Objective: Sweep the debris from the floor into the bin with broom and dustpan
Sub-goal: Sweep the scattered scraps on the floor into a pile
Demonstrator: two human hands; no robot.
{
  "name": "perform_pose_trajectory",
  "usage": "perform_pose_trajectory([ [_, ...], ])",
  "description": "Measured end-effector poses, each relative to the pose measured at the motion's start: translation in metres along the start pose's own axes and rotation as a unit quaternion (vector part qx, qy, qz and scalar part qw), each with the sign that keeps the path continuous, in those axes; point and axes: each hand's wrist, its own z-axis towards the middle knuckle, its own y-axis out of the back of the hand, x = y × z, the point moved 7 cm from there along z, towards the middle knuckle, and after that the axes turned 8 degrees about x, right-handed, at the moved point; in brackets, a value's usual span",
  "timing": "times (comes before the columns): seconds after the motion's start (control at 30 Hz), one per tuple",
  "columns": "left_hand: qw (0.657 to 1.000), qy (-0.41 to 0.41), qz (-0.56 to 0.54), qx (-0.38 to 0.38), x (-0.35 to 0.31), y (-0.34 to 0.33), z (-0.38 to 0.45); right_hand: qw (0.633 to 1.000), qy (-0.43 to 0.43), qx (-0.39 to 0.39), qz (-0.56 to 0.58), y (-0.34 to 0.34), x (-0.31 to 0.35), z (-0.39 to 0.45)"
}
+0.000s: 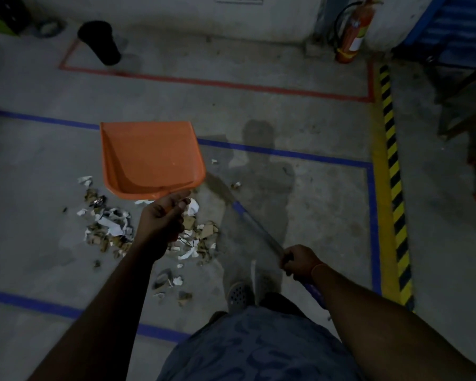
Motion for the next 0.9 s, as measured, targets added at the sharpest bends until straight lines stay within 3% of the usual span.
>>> perform_pose_trajectory([
  [0.2, 0.999, 0.001, -0.025, -0.023, -0.002, 0.013, 0.008, 0.994, -0.063, -0.071, 0.06, 0.042, -0.005, 0.029],
  [0.33, 0.995, 0.013, -0.006, -0.102, -0.009, 0.033, 0.01, 0.994, -0.088, -0.036, 0.052, 0.04, 0.005, 0.057],
  [0.57, 0.989, 0.004, -0.011, -0.147, -0.012, 0.073, 0.007, 0.996, -0.012, 0.073, -0.054, 0.003, 0.081, 0.095],
  [0.8, 0.99, -0.013, -0.018, -0.142, -0.013, 0.116, -0.001, 0.998, 0.029, 0.037, -0.051, -0.015, 0.111, 0.087],
  [0.9, 0.992, -0.022, -0.01, -0.12, -0.014, 0.145, -0.011, 0.999, 0.001, -0.009, -0.044, -0.037, 0.105, 0.076],
])
